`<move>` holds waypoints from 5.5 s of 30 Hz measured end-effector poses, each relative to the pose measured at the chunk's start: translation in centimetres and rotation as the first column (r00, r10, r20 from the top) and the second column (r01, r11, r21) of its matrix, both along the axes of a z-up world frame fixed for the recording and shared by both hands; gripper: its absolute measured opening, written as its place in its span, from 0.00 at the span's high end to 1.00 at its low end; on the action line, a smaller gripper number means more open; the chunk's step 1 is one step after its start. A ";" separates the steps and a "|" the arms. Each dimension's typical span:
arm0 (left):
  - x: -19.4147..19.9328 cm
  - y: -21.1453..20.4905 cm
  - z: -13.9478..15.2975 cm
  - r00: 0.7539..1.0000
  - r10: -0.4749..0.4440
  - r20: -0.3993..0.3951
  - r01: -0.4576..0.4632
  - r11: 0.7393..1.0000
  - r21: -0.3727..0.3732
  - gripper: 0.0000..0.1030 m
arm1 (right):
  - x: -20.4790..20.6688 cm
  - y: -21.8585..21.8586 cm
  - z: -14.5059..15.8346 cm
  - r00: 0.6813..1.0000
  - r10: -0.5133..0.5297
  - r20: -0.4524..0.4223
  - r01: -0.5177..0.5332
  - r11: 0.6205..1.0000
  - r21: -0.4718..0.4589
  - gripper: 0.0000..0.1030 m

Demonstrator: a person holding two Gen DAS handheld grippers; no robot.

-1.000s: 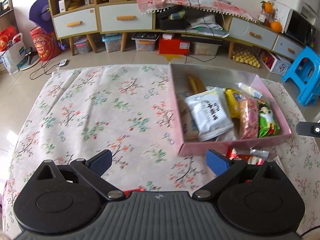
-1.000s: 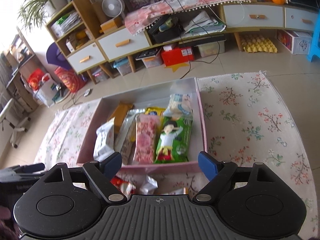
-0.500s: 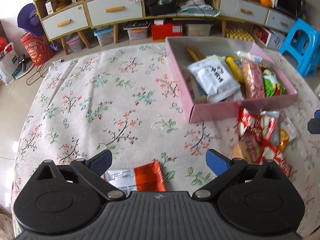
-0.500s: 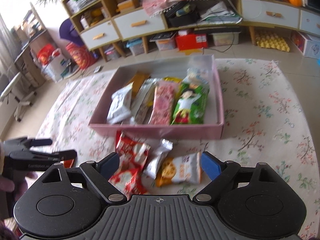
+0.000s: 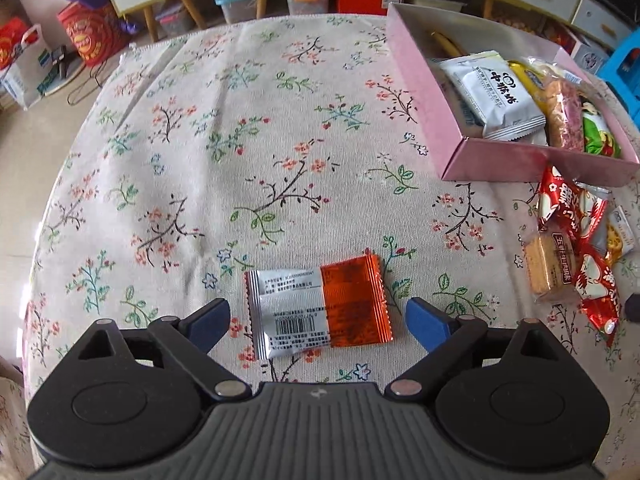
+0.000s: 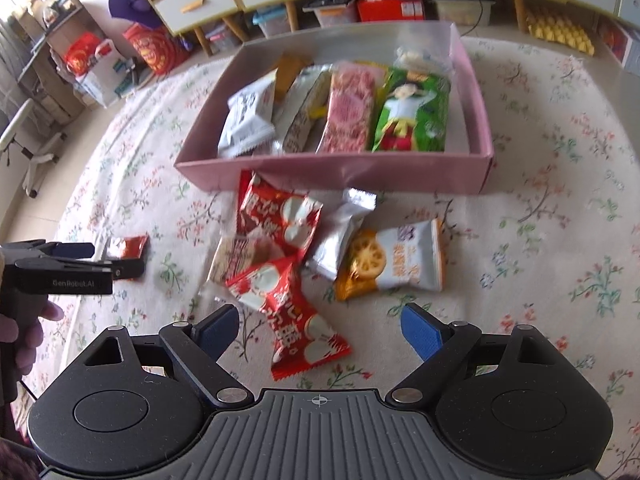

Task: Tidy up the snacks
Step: 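Grasp the orange-and-silver packet with the left tool while the right tool grasps a red candy, then drop the orange packet into the box with the left tool while the right tool drops the red candy, then grasp the square cake packet with the left tool while the right tool approaches the lotus-chip packet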

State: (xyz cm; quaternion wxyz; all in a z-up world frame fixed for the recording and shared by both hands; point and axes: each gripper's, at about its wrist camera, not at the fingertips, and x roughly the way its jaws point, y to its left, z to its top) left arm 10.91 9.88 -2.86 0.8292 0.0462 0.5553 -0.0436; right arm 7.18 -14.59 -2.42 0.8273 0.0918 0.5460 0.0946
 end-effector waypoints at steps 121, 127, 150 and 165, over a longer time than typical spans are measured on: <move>12.6 -13.5 3.0 0.967 -0.132 0.218 0.165 0.976 -0.142 0.21 | 16.0 -9.0 2.6 0.952 -0.263 0.155 0.226 0.949 0.220 0.56; 11.5 -13.2 4.0 0.966 -0.132 0.223 0.166 0.976 -0.139 0.17 | 14.8 -8.9 3.8 0.952 -0.259 0.162 0.225 0.953 0.203 0.51; 3.6 -11.4 5.9 0.959 -0.163 0.234 0.189 0.978 -0.092 0.03 | 6.6 -6.9 7.5 0.961 -0.195 0.194 0.178 0.979 0.103 0.23; -0.3 -10.8 3.8 0.956 -0.208 0.209 0.233 0.967 -0.100 0.02 | 2.4 -6.2 4.9 0.969 -0.174 0.177 0.167 0.984 0.056 0.15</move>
